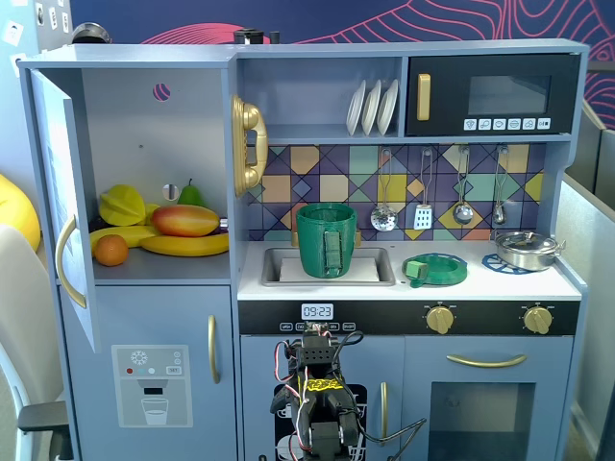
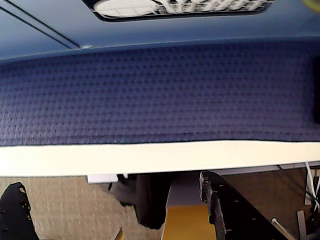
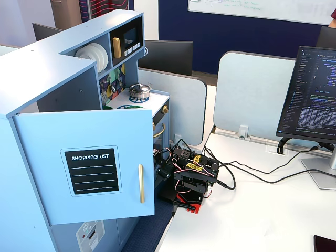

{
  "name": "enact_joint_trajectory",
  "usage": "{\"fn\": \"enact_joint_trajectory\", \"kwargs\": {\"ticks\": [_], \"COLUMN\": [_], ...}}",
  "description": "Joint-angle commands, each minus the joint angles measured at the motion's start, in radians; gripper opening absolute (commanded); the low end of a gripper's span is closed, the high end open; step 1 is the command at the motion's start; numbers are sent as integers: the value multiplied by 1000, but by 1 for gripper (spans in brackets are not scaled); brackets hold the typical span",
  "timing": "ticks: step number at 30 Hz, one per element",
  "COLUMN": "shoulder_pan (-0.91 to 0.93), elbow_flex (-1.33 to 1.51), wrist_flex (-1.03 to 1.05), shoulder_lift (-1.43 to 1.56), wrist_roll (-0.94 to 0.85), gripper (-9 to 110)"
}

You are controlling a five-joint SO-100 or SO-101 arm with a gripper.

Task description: Pick up the green pineapple from the left cabinet and place it in the green recipient

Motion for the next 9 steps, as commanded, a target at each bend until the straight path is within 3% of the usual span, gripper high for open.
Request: {"fn": "enact_joint_trajectory", "kwargs": {"ticks": [1,9], "shoulder_pan": [-35,-55], "elbow_flex": [-5,-5], "wrist_flex": [146,195], "shoulder_lift": [-14,-14], "wrist_roll": [-17,-20], "gripper": [39,35]}}
